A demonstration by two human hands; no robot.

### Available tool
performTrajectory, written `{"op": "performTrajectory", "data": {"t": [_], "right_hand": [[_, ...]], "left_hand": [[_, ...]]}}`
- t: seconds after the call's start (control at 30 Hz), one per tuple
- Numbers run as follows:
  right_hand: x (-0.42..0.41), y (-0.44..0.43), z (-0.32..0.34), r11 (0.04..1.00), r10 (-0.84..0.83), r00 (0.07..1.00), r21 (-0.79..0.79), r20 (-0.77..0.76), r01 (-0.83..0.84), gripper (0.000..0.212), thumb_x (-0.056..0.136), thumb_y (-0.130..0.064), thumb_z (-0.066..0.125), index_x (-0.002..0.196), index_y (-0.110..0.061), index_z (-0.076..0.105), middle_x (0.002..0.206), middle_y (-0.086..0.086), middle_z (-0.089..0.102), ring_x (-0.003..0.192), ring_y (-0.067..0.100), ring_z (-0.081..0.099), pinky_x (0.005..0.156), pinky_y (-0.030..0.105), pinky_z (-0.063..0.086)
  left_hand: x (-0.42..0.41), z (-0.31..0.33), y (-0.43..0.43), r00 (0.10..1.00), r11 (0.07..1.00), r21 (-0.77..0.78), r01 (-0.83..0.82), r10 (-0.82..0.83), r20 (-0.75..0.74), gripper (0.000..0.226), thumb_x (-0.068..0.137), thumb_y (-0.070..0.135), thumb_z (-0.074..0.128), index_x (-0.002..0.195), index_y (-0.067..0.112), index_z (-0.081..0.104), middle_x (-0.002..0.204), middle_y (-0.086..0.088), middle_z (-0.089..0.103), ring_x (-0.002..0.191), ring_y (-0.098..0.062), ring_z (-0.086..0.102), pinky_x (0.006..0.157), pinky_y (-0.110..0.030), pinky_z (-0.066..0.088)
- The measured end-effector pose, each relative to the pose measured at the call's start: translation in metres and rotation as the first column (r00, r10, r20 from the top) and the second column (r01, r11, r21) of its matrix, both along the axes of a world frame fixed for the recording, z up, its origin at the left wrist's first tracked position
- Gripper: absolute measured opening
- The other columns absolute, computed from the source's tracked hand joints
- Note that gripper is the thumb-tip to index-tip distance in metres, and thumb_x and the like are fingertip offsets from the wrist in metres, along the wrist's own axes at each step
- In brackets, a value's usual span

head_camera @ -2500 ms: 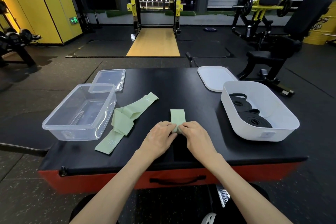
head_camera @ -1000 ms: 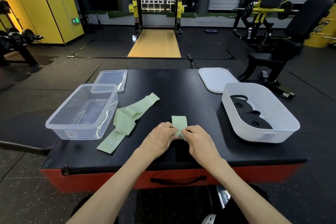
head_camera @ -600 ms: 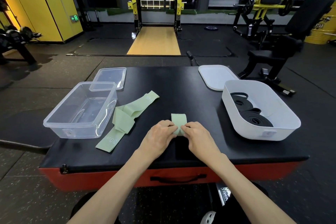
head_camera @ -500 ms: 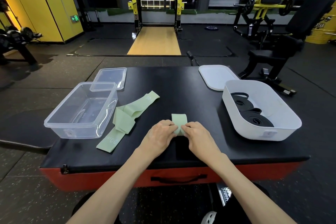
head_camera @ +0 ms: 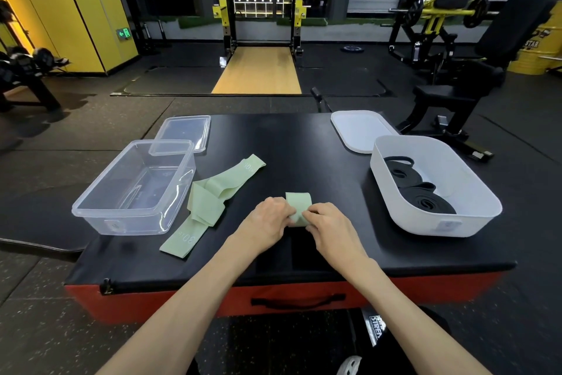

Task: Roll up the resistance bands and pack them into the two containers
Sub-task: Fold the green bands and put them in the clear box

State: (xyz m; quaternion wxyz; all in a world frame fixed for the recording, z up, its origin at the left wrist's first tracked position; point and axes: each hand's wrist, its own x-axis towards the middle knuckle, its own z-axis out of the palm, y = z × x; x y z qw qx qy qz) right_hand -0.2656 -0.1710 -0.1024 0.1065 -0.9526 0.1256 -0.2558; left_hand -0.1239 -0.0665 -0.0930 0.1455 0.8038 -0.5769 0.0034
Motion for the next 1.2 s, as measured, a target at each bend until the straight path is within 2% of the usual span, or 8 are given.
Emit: {"op": "performTrajectory", "data": {"t": [0.17,0.27,0.33,0.6,0.73,0.9,1.07,1.2], "right_hand": [[0.009,-0.007,-0.004,1.0,-0.015,0.999,-0.007,-0.043,0.015,0.016,0.069,0.01,0.069,0.076,-0.005,0.067,0.079,0.005,0.062,0.074,0.026,0.056,0.056,0.035,0.051],[0.012,-0.01,-0.003,0.999,-0.033,0.997,-0.015,-0.07,0.032,0.016,0.074,0.01,0.062,0.076,-0.006,0.064,0.08,0.004,0.061,0.077,0.024,0.053,0.058,0.029,0.044],[0.014,-0.012,-0.003,0.999,-0.03,0.996,-0.013,-0.089,0.029,0.017,0.077,0.009,0.057,0.079,-0.006,0.064,0.083,0.004,0.061,0.08,0.024,0.052,0.061,0.027,0.039],[0.012,-0.014,-0.001,0.999,0.005,0.992,0.037,-0.128,0.0,0.022,0.092,-0.002,0.047,0.106,-0.007,0.062,0.109,0.003,0.057,0.102,0.022,0.048,0.078,0.03,0.044],[0.006,-0.012,0.003,0.999,0.022,0.994,0.052,-0.109,-0.016,0.026,0.09,-0.007,0.056,0.116,-0.004,0.058,0.115,0.005,0.057,0.108,0.024,0.048,0.083,0.029,0.042],[0.009,-0.008,0.004,0.999,0.007,0.999,0.041,-0.037,-0.006,0.028,0.074,0.004,0.07,0.101,-0.002,0.065,0.104,0.007,0.063,0.097,0.028,0.057,0.077,0.031,0.047],[0.019,-0.01,0.005,1.0,-0.022,0.998,0.015,-0.06,0.023,0.019,0.081,0.002,0.062,0.098,-0.004,0.068,0.097,0.007,0.064,0.09,0.027,0.055,0.073,0.033,0.047],[0.024,-0.013,0.004,1.0,-0.028,0.995,0.009,-0.093,0.029,0.02,0.076,0.008,0.059,0.088,-0.004,0.069,0.087,0.007,0.064,0.081,0.027,0.054,0.067,0.038,0.048]], "left_hand": [[-0.005,-0.008,0.008,1.0,0.994,-0.111,0.0,-0.003,-0.027,0.02,0.094,0.025,0.054,0.096,0.007,0.061,0.101,-0.005,0.059,0.095,-0.022,0.054,0.085,-0.037,0.046],[-0.016,-0.012,0.014,1.0,0.974,-0.228,0.004,-0.008,-0.015,0.023,0.088,0.018,0.064,0.108,0.008,0.063,0.114,-0.003,0.059,0.103,-0.021,0.054,0.087,-0.035,0.048],[-0.019,-0.012,0.014,1.0,0.964,-0.265,0.004,-0.005,-0.002,0.028,0.083,0.011,0.068,0.111,0.01,0.064,0.112,-0.003,0.061,0.102,-0.022,0.056,0.082,-0.037,0.051],[-0.008,-0.012,0.001,1.0,0.971,-0.241,0.0,-0.002,-0.006,0.007,0.085,0.003,0.059,0.089,0.005,0.065,0.09,-0.005,0.064,0.084,-0.025,0.059,0.073,-0.042,0.051],[-0.003,-0.008,-0.003,1.0,0.981,-0.194,0.013,-0.014,-0.006,0.011,0.086,0.005,0.053,0.08,0.002,0.061,0.083,-0.006,0.061,0.077,-0.026,0.056,0.069,-0.043,0.047],[-0.003,-0.004,-0.006,1.0,0.988,-0.154,-0.003,-0.002,-0.03,0.009,0.088,0.005,0.053,0.08,0.004,0.058,0.084,-0.007,0.06,0.08,-0.027,0.055,0.073,-0.042,0.045],[-0.002,-0.003,-0.007,0.998,0.99,-0.14,-0.02,0.011,-0.066,0.014,0.09,0.005,0.049,0.092,0.008,0.062,0.088,-0.009,0.06,0.083,-0.027,0.055,0.075,-0.036,0.043],[-0.003,-0.003,-0.006,0.995,0.988,-0.147,-0.052,0.038,-0.096,0.014,0.092,0.005,0.049,0.094,0.008,0.063,0.089,-0.01,0.059,0.084,-0.028,0.056,0.079,-0.04,0.045]]}}
